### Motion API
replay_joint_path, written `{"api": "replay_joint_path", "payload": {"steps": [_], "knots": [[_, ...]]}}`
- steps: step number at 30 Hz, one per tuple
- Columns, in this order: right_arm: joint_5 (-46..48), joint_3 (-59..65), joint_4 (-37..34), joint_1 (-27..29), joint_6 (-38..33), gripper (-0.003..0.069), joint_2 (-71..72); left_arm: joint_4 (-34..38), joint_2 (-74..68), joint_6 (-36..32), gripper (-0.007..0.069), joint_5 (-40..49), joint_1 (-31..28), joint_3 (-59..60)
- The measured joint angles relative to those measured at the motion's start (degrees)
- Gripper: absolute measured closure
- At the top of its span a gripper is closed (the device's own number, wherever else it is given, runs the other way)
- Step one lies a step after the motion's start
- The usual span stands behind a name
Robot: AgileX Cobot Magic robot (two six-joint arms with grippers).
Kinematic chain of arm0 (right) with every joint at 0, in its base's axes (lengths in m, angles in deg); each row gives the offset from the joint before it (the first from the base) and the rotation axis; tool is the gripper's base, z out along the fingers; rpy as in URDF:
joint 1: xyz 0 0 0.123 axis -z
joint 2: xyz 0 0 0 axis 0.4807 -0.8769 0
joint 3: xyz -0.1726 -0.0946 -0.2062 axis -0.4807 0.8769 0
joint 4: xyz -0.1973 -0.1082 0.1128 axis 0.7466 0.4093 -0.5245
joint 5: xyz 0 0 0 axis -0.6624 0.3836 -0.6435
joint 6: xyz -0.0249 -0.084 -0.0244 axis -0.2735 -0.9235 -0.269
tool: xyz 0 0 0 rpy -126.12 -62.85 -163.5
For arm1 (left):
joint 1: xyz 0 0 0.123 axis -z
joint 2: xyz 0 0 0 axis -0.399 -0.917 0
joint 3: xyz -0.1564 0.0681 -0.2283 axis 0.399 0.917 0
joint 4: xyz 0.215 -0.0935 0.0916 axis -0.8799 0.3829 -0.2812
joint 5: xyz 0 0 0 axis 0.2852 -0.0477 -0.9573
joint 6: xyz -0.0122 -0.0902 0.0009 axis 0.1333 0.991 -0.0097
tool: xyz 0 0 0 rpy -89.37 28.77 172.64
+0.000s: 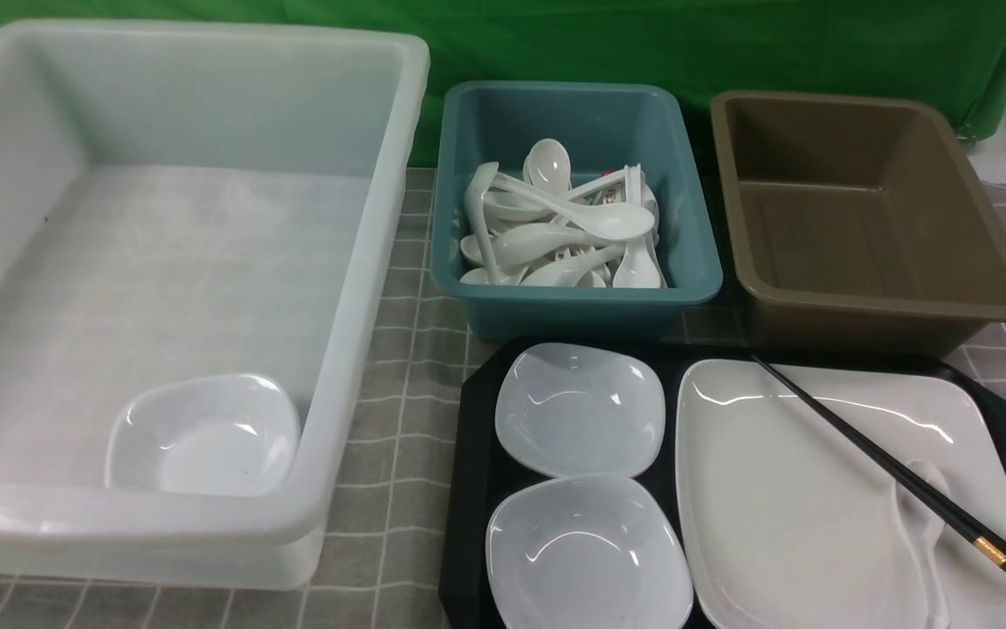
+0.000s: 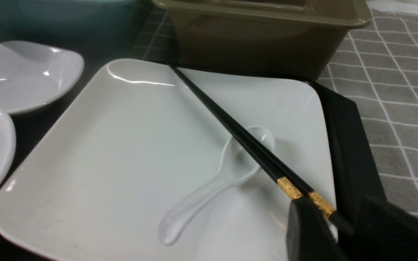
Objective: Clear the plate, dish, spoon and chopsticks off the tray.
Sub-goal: Use the right arm to grab a pair of chopsticks from the plate
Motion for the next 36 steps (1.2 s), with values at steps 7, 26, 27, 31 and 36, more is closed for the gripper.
{"api": "replay_joint_path", "payload": {"steps": [7,26,27,31,36], "knots": [[0.00,0.00,0.00,0.00,0.00,0.0419,0.00,22.86,0.00,9.88,0.0615,-7.65,0.00,0.00],[0.00,0.00,0.00,0.00,0.00,0.0419,0.00,23.69,-27.10,-15.61,0.0615,16.83,10.41,-30.63],[0.00,0.00,0.00,0.00,0.00,0.0419,0.00,22.69,-31.69,-16.12,0.0615,18.63,14.48,-33.80],[-0.28,0.00,0.00,0.00,0.00,0.0419,0.00,22.19,-40.32,-16.59,0.0615,19.99,22.56,-38.64],[-4.53,0.00,-5.69,0.00,8.66,0.0419,0.00,21.99,-46.00,-16.70,0.0615,19.19,28.02,-40.05]]}}
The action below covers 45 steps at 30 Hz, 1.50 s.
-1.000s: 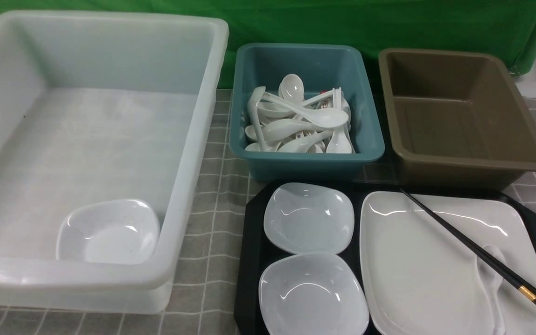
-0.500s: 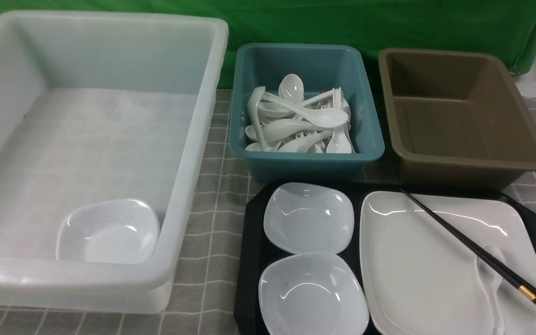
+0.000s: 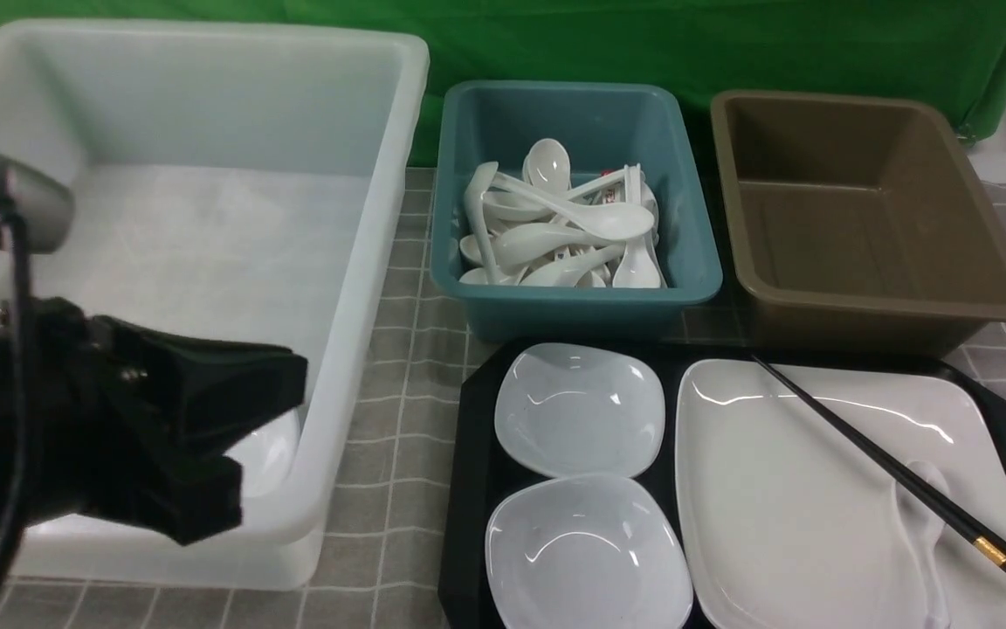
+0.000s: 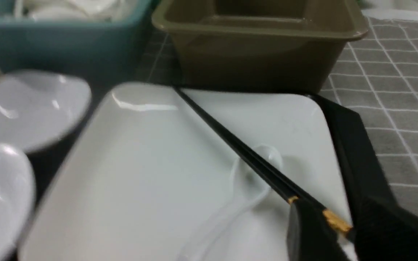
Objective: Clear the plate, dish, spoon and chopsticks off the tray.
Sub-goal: Use the right arm to grab a pair of chopsticks from the plate
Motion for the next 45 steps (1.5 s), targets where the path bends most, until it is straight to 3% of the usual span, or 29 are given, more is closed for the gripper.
{"api": "replay_joint_path", "payload": {"steps": [1,3,9,12,14,20,22,25,34,45], "knots": [[-2.94,0.00,-3.08,0.00,7.18,0.0419,0.00,-0.05,-1.18,0.00,0.0615,0.05,1.06,0.00],[-5.50,0.00,-4.20,0.00,10.54,0.0419,0.00,-0.05,-1.71,-0.02,0.0615,0.05,1.25,0.00],[-14.92,0.00,-5.91,0.00,15.91,0.0419,0.00,-0.41,-2.03,-0.66,0.0615,-0.83,1.25,-0.02],[-13.75,-0.82,-6.31,-0.45,16.95,0.0432,-0.21,-0.46,-2.04,-0.76,0.0615,-1.43,1.25,-0.02],[-9.26,-4.57,-6.31,-1.43,14.52,0.0449,-1.89,-0.65,-2.04,-0.82,0.0615,-1.62,1.25,-0.06],[18.68,-29.92,-4.92,-7.72,-6.01,0.0494,-24.01,-0.90,-2.26,-6.73,0.0615,-2.64,1.25,-0.06],[31.33,-39.51,-0.68,-8.93,-9.00,0.0491,-36.93,-0.98,-2.26,-8.31,0.0615,-2.94,1.25,-0.12],[40.29,-49.03,5.72,-9.29,-11.78,0.0447,-52.07,-1.04,-1.17,-9.10,0.0615,-2.94,1.25,-0.12],[42.95,-58.33,9.61,-9.33,-17.40,0.0237,-80.32,-1.04,5.13,-9.71,0.0615,-2.56,1.25,-0.12],[46.04,-58.88,16.30,-8.81,-20.22,0.0209,-89.18,-1.04,9.65,-9.94,0.0615,-0.07,1.25,-0.12]]}}
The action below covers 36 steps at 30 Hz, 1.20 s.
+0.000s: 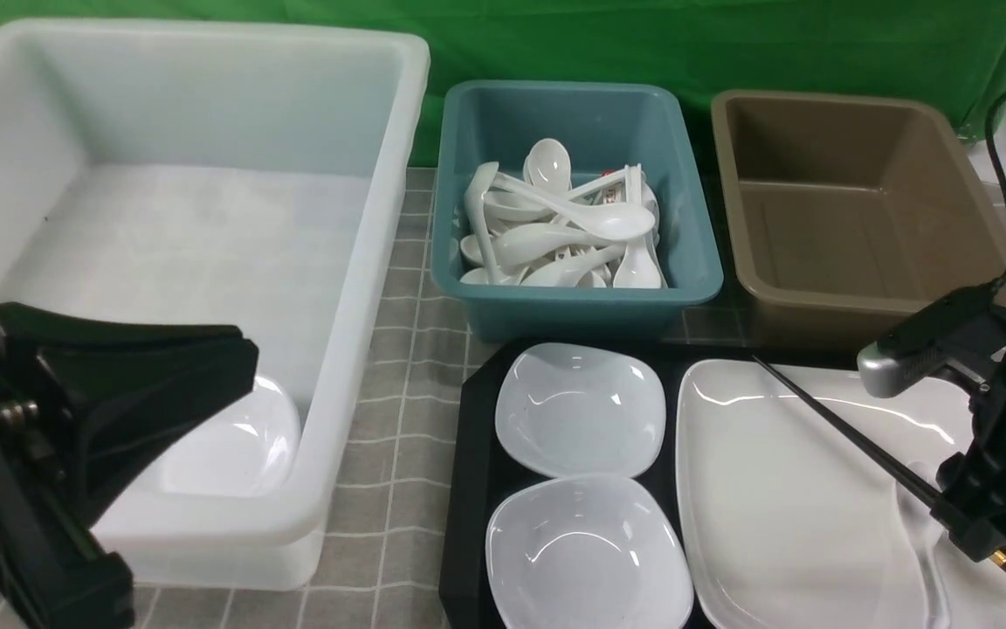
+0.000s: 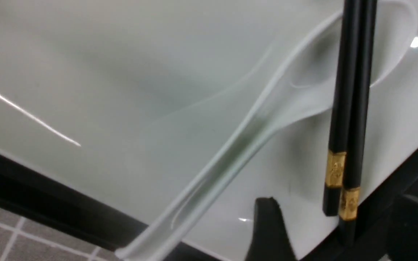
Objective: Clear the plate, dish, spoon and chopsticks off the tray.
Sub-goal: Use the right arm to grab a pair of chopsticks from the plate
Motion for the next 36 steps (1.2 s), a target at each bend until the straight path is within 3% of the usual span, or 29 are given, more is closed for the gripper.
{"api": "replay_joint_path", "payload": {"steps": [7,16,27,33,36], "knots": [[-3.68,-0.08,-0.32,4.16,-1.51,0.0208,-4.23,0.22,0.00,0.00,0.0615,0.00,0.00,0.00],[-8.85,-0.08,-1.75,4.28,-5.05,0.0208,-8.70,0.40,0.00,-0.16,0.0615,-0.05,0.00,-0.05],[-8.44,-0.13,-1.75,4.28,-6.68,0.0214,-10.89,0.40,0.00,-0.17,0.0615,-0.05,0.00,-0.05],[-7.89,-0.13,-1.75,4.28,-6.68,0.0325,-10.89,0.40,0.00,-0.17,0.0615,-0.05,0.00,-0.05],[-7.72,-0.13,-1.75,4.28,-6.68,0.0453,-10.89,0.58,0.00,-0.17,0.0615,-0.05,0.00,-0.05]]}}
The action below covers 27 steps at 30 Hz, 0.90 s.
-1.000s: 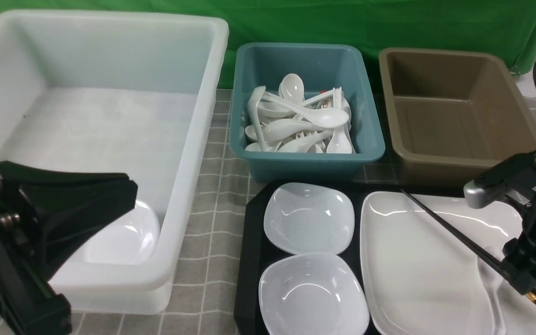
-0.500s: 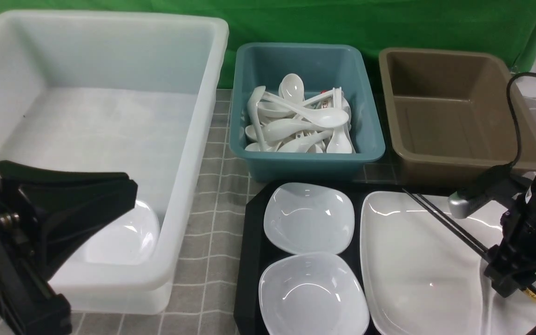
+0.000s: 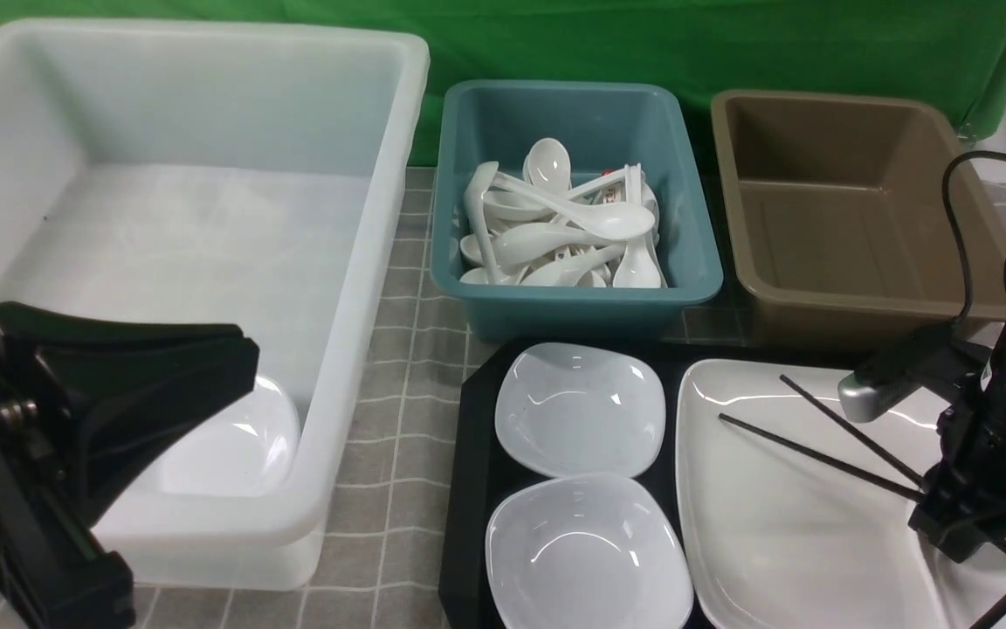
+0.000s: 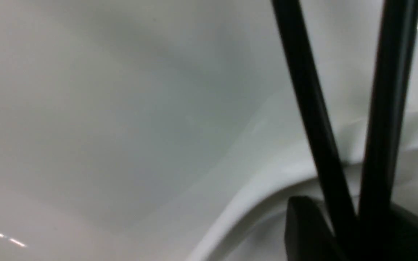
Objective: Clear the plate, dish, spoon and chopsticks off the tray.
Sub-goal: Use the right arm to grab a pair of chopsticks from the plate, then use the right arm to put the chopsticks into the small storage box on the right
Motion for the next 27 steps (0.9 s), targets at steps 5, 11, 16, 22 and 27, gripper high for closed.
{"api": "replay_joint_path", "payload": {"steps": [5,11,16,22,27], "knots": [[1.25,0.00,0.00,0.00,0.00,0.0557,0.00,0.01,0.00,0.00,0.0615,0.00,0.00,0.00],[2.24,0.00,-0.07,0.00,0.17,0.0578,1.55,0.06,0.00,0.00,0.0615,0.00,0.00,0.00],[5.01,0.00,-0.07,0.00,0.17,0.0589,6.16,0.06,0.00,0.00,0.0615,0.00,0.00,0.00],[8.91,0.00,-2.70,0.00,-2.55,0.0589,12.88,0.06,0.00,0.00,0.0615,-0.06,0.00,0.00],[10.08,0.00,-9.01,-1.35,-4.09,0.0589,19.75,0.06,0.00,-0.41,0.0615,-1.06,0.00,0.00]]}}
